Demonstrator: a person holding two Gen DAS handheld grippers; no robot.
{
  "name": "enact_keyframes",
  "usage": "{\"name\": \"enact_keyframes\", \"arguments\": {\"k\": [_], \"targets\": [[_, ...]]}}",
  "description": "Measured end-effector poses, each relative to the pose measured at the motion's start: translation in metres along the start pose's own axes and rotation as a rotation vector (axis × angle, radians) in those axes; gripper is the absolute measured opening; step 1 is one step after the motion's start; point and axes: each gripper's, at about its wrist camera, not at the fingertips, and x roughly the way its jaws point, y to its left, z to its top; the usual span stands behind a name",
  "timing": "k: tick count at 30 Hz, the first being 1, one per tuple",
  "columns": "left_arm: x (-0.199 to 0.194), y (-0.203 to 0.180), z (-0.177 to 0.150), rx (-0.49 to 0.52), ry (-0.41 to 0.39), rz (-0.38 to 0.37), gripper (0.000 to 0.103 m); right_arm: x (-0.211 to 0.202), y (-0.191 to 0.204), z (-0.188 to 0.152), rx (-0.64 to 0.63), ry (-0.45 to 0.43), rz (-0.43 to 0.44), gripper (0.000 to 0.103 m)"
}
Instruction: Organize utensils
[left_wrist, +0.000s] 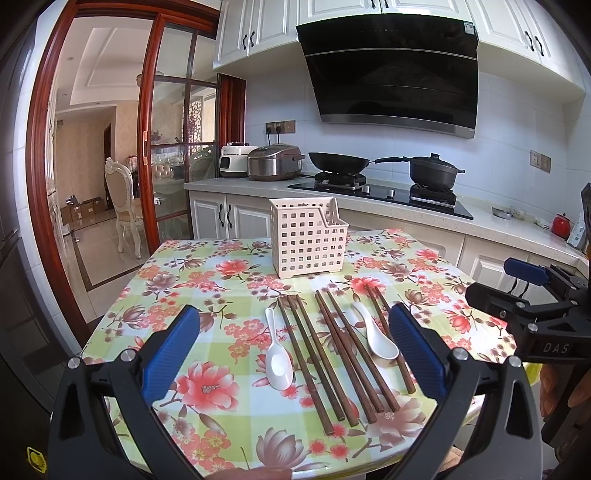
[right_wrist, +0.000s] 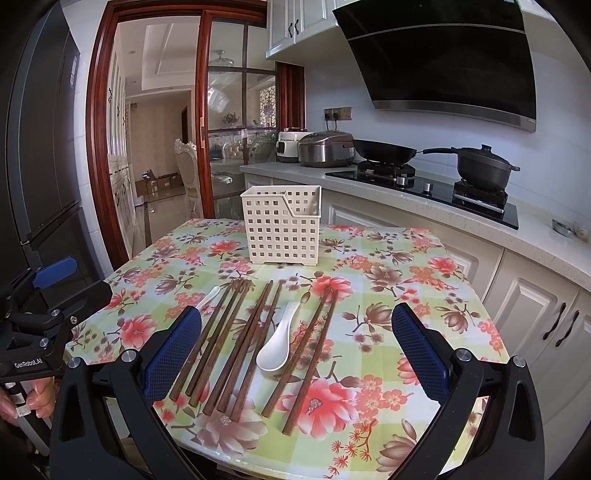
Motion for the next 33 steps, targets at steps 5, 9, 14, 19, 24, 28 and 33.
{"name": "enact_keyframes", "arguments": {"k": [5,9,14,19,24,28,33], "targets": [[0.000,0.000,0.001,0.003,-0.001,0.000,0.099,-0.001,0.003,-0.002,-0.002,0.002,0.001,0.097],[-0.001,-0.002,0.001,0.007,0.000,-0.001,0.099,-0.002,0.004,-0.003,0.006,0.000,0.000,0.097],[0.000,-0.002,0.002,0.008,0.004,-0.003,0.099,-0.001,-0.001,0.002,0.021,0.003,0.000,0.097],[0.001,-0.002,0.003,0.008,0.008,-0.003,0.099,-0.001,-0.001,0.002,0.024,0.007,-0.001,0.097],[0.003,-0.002,0.003,-0.003,0.018,-0.005,0.099,0.004,-0.007,0.000,0.029,0.018,0.000,0.097],[0.007,0.001,0.003,-0.010,0.032,-0.003,0.099,0.009,-0.010,0.000,0.022,0.027,-0.015,0.097],[0.023,0.006,0.000,-0.014,0.092,-0.006,0.099,0.028,-0.021,0.000,0.046,0.059,-0.022,0.097]]}}
